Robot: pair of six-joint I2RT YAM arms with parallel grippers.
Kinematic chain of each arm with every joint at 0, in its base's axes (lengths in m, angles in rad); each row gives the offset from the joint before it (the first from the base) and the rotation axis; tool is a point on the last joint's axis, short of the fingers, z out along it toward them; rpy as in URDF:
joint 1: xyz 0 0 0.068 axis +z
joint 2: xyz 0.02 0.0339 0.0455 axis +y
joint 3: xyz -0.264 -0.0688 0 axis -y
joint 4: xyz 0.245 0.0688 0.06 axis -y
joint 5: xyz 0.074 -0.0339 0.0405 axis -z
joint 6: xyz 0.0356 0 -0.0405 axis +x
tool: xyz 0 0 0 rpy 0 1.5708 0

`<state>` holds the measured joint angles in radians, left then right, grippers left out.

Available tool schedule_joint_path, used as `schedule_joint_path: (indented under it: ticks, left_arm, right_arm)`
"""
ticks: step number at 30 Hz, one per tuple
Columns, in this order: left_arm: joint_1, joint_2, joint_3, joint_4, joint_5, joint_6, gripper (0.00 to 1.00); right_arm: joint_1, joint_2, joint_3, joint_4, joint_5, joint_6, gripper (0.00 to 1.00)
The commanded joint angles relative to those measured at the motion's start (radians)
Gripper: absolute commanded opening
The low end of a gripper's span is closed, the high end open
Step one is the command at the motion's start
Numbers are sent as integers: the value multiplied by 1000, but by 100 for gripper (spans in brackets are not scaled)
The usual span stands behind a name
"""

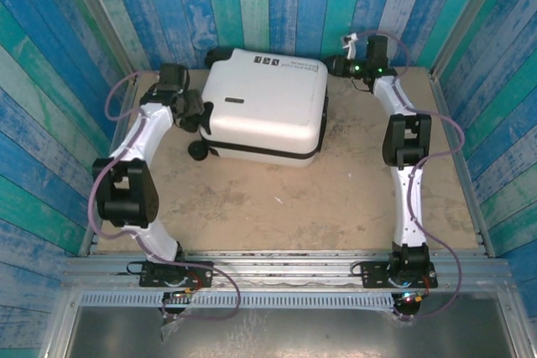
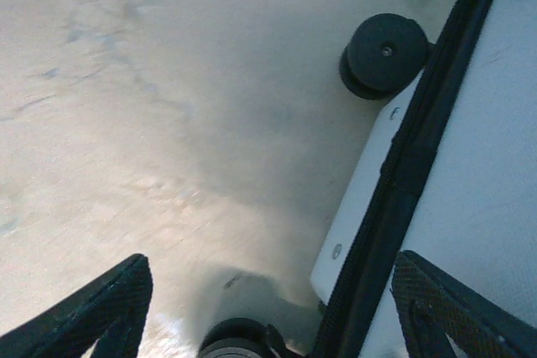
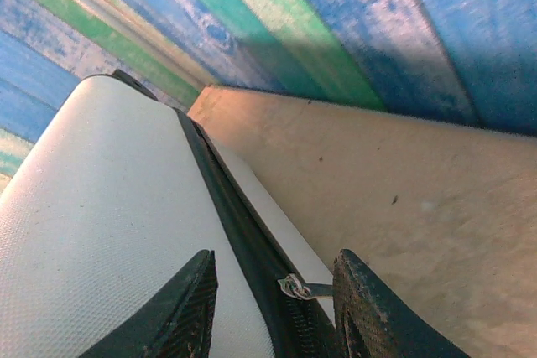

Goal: Pack the luggage

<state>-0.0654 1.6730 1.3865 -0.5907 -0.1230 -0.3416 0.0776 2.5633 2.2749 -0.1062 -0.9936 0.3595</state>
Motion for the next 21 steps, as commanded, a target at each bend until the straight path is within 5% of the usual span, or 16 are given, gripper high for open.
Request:
schedule_joint_path:
  ticks: [1,9,14,21]
  left_arm:
    - [-79,-156,-37,-23,19,2,80]
    - [-103,-471,-10,13,64,60,78]
    - [-463,-493,131,-80,-109,193,77]
    - [-827,-489,90,-206,-118,209,72]
  right_arm:
    - [233,-132,-146,-122,-241,-119,40]
    - [247,-466,-606,-111,-141,-221,40]
    - [241,-704,-843,-140,46,-235,41]
    - [143,-1085,-1067,-187,467,-133,42]
